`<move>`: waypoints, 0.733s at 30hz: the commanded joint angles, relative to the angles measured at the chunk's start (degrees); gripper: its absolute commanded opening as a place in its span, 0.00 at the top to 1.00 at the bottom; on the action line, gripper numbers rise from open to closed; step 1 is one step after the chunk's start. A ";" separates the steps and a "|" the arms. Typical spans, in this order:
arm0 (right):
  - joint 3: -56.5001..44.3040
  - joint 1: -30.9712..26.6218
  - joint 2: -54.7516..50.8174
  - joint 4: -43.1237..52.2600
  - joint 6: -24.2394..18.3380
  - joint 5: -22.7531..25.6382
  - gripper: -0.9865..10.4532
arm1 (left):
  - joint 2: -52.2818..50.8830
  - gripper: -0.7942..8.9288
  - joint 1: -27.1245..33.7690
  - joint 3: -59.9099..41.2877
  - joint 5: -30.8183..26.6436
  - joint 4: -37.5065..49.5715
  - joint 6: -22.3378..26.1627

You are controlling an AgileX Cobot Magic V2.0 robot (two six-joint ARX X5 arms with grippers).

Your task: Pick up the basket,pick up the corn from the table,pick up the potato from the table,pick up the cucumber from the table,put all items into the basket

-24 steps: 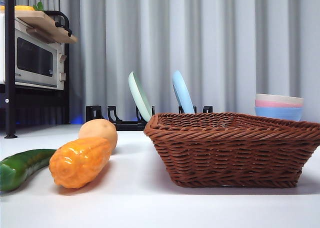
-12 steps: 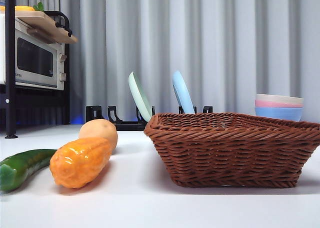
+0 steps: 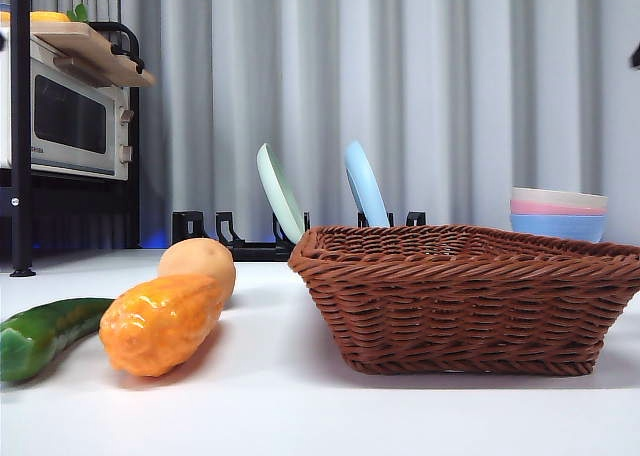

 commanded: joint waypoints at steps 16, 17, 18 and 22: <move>7.87 0.07 17.09 -7.17 -9.66 -6.34 0.58 | 10.86 0.59 0.13 6.05 4.96 -2.05 2.54; 7.91 0.07 18.05 -7.15 -9.92 -6.40 0.58 | 10.86 0.59 0.13 6.05 4.96 -2.05 2.45; 7.98 0.07 19.17 -7.08 -9.92 -6.45 0.58 | 10.86 0.59 0.13 6.05 4.96 -2.05 2.29; 9.35 0.09 26.14 -6.86 -10.19 -6.75 0.58 | 10.86 0.59 0.13 6.05 4.92 -2.03 2.14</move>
